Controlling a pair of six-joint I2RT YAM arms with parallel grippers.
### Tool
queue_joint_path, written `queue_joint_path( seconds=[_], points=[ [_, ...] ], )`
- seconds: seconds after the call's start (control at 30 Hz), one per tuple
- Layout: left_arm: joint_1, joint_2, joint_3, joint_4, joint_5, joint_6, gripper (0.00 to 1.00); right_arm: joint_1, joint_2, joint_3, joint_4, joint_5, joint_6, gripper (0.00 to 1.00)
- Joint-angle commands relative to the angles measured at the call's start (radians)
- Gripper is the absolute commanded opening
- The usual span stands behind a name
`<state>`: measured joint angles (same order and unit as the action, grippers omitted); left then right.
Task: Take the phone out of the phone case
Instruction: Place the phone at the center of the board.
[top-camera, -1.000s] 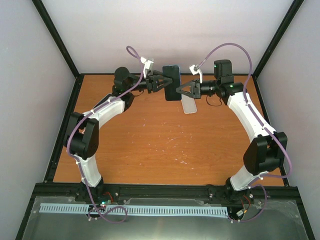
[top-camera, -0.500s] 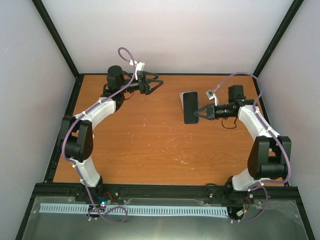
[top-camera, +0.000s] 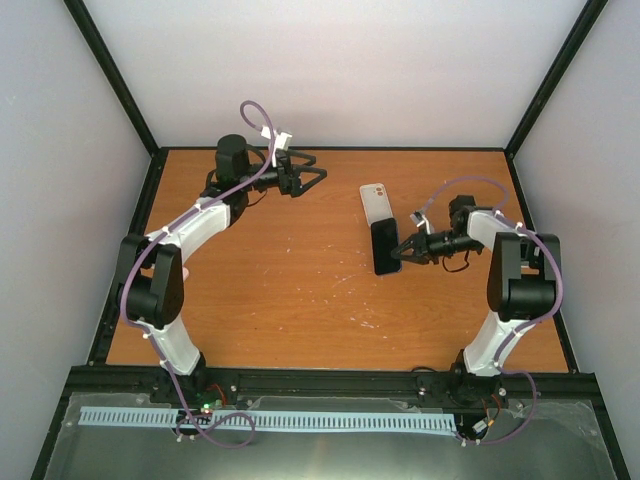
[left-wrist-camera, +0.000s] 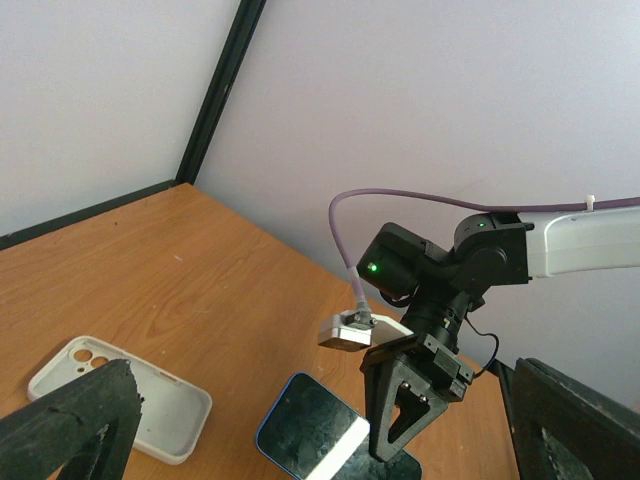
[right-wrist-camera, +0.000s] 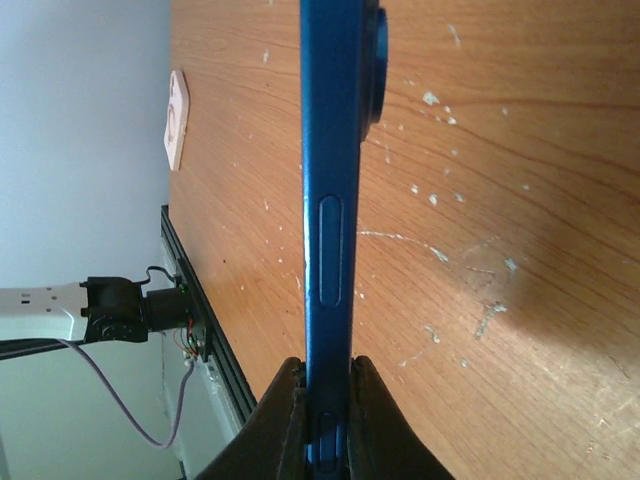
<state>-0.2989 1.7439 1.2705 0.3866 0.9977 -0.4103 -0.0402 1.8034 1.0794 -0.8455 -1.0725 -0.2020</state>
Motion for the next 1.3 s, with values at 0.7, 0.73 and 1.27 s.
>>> queue_joint_path(
  seconds=[0.7, 0.73, 1.27],
  points=[
    [0.029, -0.027, -0.013, -0.106, -0.033, 0.11, 1.0, -0.001, 0.174, -0.06, 0.152, 0.095, 0.108, 0.37],
    [0.03, -0.029, -0.016, -0.106, -0.034, 0.11, 1.0, -0.001, 0.163, -0.068, 0.155, 0.11, 0.114, 0.41],
    [0.054, -0.057, -0.036, -0.283, -0.165, 0.163, 1.0, 0.054, 0.028, -0.085, 0.138, 0.324, 0.122, 1.0]
  ],
)
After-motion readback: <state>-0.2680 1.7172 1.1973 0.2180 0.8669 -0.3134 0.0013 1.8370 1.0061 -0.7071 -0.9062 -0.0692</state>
